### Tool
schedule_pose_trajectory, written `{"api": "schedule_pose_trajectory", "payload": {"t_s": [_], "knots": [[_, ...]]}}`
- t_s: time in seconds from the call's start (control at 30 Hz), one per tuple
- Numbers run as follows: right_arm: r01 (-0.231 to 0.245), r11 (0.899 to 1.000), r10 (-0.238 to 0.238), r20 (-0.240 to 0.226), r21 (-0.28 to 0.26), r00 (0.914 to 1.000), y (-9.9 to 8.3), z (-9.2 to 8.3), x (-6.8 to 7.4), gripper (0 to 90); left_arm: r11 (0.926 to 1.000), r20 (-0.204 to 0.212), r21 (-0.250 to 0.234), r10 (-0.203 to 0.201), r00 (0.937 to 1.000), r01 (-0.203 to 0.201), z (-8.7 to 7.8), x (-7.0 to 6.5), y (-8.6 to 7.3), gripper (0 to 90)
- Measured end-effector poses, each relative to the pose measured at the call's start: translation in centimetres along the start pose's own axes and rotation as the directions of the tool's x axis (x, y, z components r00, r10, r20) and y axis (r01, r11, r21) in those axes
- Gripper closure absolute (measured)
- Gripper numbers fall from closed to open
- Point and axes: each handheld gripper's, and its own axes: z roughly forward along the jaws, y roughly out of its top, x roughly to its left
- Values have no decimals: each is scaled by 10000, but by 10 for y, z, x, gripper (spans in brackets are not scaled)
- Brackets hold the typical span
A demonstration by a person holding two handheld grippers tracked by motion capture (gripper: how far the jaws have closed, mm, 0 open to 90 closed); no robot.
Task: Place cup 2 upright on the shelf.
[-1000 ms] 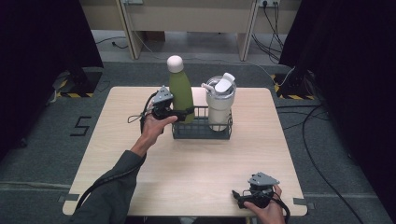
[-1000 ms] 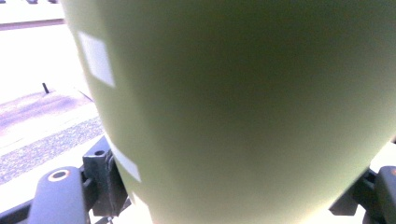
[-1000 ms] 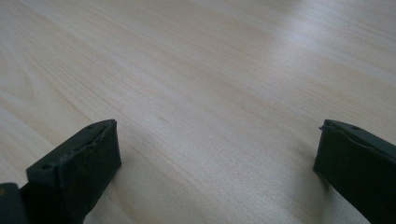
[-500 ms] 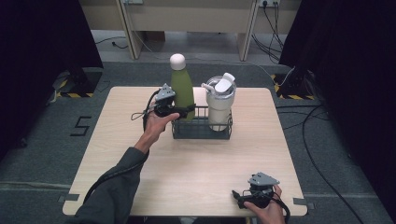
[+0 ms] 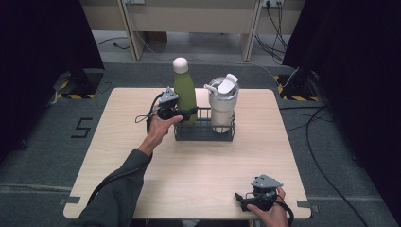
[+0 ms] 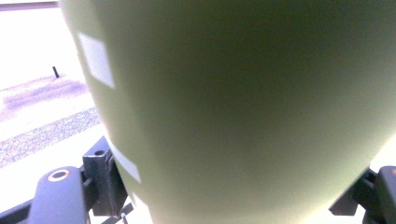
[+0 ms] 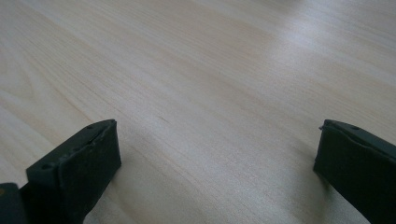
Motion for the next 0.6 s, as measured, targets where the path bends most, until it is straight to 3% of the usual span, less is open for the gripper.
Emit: {"api": "schedule_pose_trajectory", "payload": {"t_s": [0.6], "knots": [[-26,10000,26,2,9,10000,0,0,0,5,9996,-34,294,-14,10000,15,10,1,-19,203]]}}
